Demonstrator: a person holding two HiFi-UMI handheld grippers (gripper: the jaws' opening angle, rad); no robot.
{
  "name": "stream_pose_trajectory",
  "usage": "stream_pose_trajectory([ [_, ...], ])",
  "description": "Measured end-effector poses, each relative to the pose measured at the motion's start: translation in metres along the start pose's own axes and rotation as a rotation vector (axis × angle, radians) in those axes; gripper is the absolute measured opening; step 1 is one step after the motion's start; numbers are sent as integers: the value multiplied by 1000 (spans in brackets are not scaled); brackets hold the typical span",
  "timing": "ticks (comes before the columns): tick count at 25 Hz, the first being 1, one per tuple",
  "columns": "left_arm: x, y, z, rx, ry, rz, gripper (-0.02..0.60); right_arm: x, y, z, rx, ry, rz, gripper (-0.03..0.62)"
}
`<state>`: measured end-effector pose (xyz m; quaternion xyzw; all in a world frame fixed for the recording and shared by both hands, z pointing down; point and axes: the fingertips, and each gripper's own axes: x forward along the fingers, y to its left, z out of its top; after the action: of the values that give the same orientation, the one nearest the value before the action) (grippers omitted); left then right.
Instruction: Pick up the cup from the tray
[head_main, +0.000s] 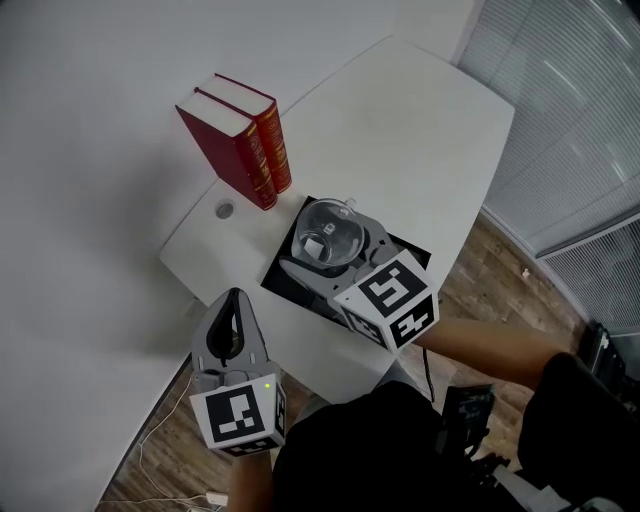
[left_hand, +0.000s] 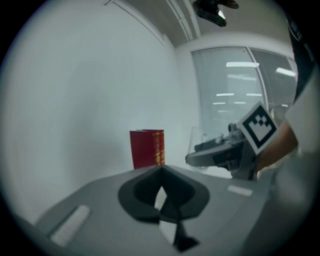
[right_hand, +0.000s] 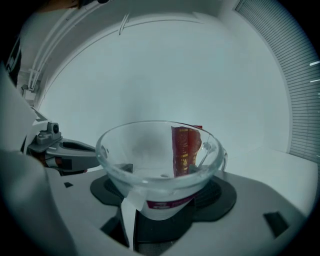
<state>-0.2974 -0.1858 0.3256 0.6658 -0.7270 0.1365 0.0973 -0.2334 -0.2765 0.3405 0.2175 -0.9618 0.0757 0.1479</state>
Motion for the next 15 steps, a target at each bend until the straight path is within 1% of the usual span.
stream_pose_trajectory([
  [4, -3, -4, 6, 5, -11, -9, 2, -10, 1, 19, 1, -22, 15, 388],
  [10, -8, -2, 13, 9, -26, -8, 2, -25, 4, 44, -41, -38, 40, 388],
  [15, -13, -1, 18, 12, -35, -6, 2, -39, 4, 58, -43, -39, 60, 388],
])
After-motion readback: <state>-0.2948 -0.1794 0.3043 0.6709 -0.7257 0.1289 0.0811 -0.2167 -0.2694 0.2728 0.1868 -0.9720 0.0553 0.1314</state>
